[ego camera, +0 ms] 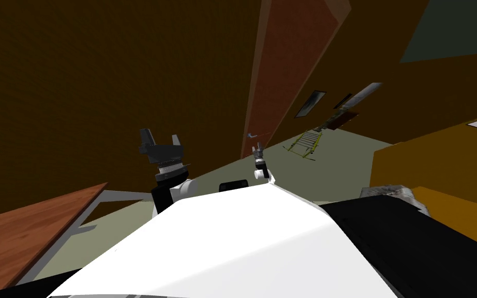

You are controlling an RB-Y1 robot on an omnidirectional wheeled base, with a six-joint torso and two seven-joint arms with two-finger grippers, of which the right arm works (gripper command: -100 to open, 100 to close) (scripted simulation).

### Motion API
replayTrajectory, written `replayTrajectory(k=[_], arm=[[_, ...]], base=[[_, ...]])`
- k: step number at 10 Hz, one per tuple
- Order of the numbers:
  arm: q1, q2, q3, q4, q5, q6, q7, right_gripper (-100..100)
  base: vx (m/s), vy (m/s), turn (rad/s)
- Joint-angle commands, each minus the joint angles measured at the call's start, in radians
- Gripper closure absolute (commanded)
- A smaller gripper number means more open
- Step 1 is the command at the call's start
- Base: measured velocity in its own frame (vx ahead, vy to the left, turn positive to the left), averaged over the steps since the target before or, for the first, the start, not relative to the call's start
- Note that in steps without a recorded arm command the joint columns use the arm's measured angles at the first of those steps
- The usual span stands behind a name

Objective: Pull the door open

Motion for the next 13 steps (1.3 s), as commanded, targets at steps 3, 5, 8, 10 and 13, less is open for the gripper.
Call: replayTrajectory(k=[3, 5, 8, 10, 13], arm=[[-0.025, -0.012, -0.003, 0.072, -0.007, -0.021, -0.001, -100], [-0.054, -0.025, -0.004, 0.153, -0.015, -0.044, -0.002, -100], [-0.083, -0.038, -0.005, 0.239, -0.023, -0.068, -0.002, -100], [-0.112, -0.051, -0.006, 0.305, -0.031, -0.091, -0.002, -100], [-0.141, -0.063, -0.007, 0.403, -0.039, -0.114, -0.002, -100]], base=[[0.033, -0.06, 0.07], [0.043, -0.081, 0.138], [0.046, -0.09, 0.102], [0.057, -0.114, 0.145], [0.04, -0.083, 0.108]])
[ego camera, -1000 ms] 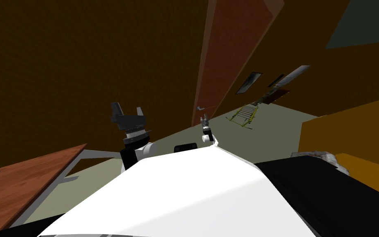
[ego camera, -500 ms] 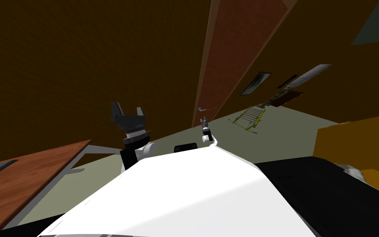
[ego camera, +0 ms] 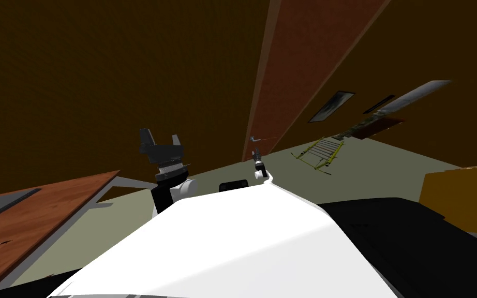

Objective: Pull the door open

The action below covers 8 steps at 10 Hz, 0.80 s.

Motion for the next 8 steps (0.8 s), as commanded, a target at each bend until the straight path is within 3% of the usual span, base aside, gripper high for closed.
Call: replayTrajectory(k=[1, 5, 8], arm=[[-0.018, -0.01, -0.001, 0.05, -0.006, -0.011, 0.0, -100], [-0.059, -0.028, -0.003, 0.172, -0.018, -0.044, 0.0, -100], [-0.072, -0.033, -0.003, 0.213, -0.021, -0.054, 0.0, -100]], base=[[0.043, -0.111, 0.151], [0.041, -0.107, 0.107], [0.017, -0.058, 0.062]])
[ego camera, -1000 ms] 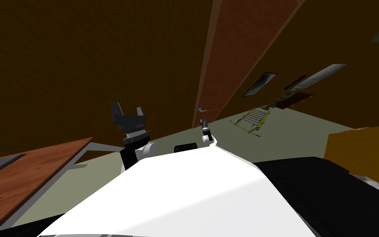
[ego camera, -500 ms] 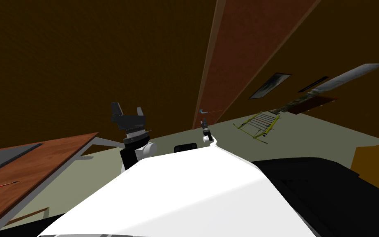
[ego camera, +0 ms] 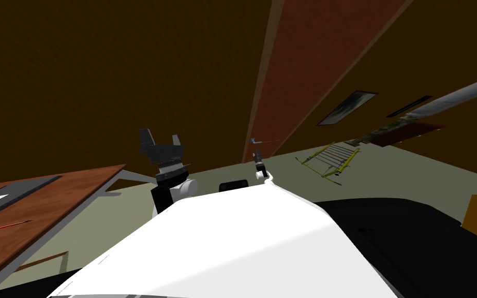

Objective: Pull the door open

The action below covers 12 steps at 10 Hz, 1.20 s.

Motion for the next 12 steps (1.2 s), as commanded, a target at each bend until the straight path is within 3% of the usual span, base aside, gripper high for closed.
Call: replayTrajectory(k=[1, 3, 12], arm=[[-0.013, -0.004, 0.0, 0.046, -0.004, -0.014, 0.001, -100], [-0.026, -0.01, -0.001, 0.083, -0.007, -0.025, 0.001, -100], [-0.122, -0.048, -0.005, 0.361, -0.034, -0.101, 0.001, -100]], base=[[0.021, -0.066, 0.09], [0.028, -0.086, 0.091], [0.03, -0.105, 0.11]])
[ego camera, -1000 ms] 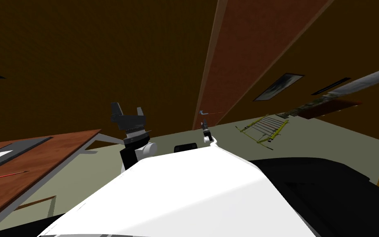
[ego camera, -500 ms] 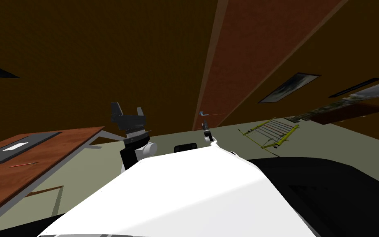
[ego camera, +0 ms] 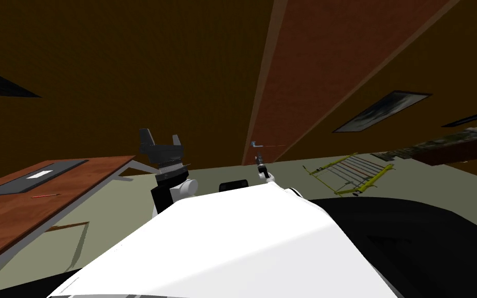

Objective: Pull the door open

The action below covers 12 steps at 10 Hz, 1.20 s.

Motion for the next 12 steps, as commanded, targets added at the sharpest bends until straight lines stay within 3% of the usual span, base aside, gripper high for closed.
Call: replayTrajectory(k=[1, 5, 6, 12], arm=[[-0.02, -0.004, -0.001, 0.05, -0.004, -0.016, 0.001, -100], [-0.064, -0.021, -0.003, 0.179, -0.016, -0.052, 0.001, -100], [-0.067, -0.019, -0.002, 0.181, -0.014, -0.056, -0.001, -100], [-0.032, -0.069, -0.035, 0.213, -0.041, -0.096, -0.041, -100]], base=[[0.016, -0.096, 0.086], [0.029, -0.118, 0.118], [0.011, -0.058, 0.02], [0.186, 0.002, 0.116]])
